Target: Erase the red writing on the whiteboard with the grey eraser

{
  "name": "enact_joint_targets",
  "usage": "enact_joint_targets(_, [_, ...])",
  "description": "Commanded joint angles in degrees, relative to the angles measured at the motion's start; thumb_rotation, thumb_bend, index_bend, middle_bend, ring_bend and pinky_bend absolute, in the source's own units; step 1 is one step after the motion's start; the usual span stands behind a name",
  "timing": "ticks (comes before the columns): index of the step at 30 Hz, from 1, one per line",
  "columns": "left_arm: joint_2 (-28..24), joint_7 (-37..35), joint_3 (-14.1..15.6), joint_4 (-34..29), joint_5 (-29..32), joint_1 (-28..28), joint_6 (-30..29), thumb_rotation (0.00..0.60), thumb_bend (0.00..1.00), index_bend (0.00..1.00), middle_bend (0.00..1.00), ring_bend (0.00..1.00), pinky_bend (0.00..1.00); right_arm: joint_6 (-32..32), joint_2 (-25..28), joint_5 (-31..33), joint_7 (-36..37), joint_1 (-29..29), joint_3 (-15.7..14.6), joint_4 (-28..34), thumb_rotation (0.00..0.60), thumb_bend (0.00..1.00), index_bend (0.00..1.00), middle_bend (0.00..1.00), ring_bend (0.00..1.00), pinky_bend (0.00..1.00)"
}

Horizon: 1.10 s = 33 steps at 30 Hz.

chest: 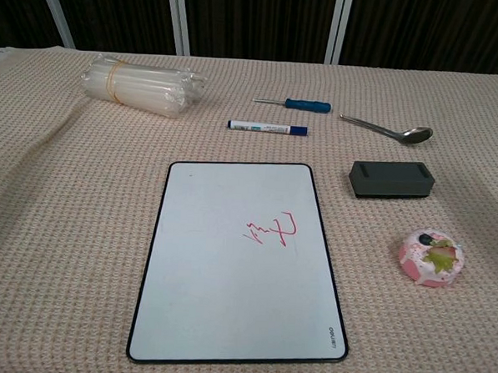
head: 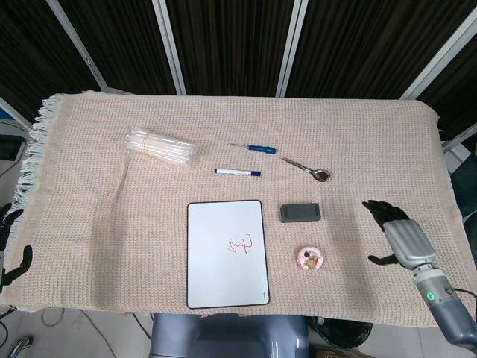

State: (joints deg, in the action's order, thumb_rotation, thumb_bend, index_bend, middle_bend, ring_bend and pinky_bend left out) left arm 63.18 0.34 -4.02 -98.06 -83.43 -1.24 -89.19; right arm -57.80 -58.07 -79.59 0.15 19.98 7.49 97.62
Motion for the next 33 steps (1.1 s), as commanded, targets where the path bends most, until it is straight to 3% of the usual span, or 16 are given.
enact_joint_targets(1, [-0.1,-0.1,-0.1,-0.1,0.2,0.0,0.1,0.6,0.46,0.13,0.02,0.0,0.0,6.1,-2.8,6.4,-3.4,5.7,2.8,-1.2,0.6,0.1,0.04,0.15,0.14,0.18])
enact_joint_targets(8, [-0.4,-0.3,-0.3,-0.2,0.8,0.0,0.3,0.6,0.46,0.13,0.02,0.0,0.0,10.0,-9.1,15.0,-9.3,11.4,4.6,-5.9,0.6,0.17,0.13,0.22,0.17,0.2])
enact_joint_targets(15, [-0.5,0.0,-0.4,-0.3,1.5,-0.2,1.0,0.6,0.46,0.13,0.02,0.0,0.0,11.5,-13.8,21.6,-16.4,15.7,4.0,-9.1,0.6,0.18,0.17,0.26,0.22,0.26])
enact_joint_targets(33, [-0.8,0.0,-0.7,-0.5,2.4,-0.4,1.5,0.6,0.46,0.13,0.02,0.0,0.0,11.6,-24.2,28.5,-23.7,22.7,3.5,-15.1,0.6,0.21,0.27,0.33,0.3,0.32])
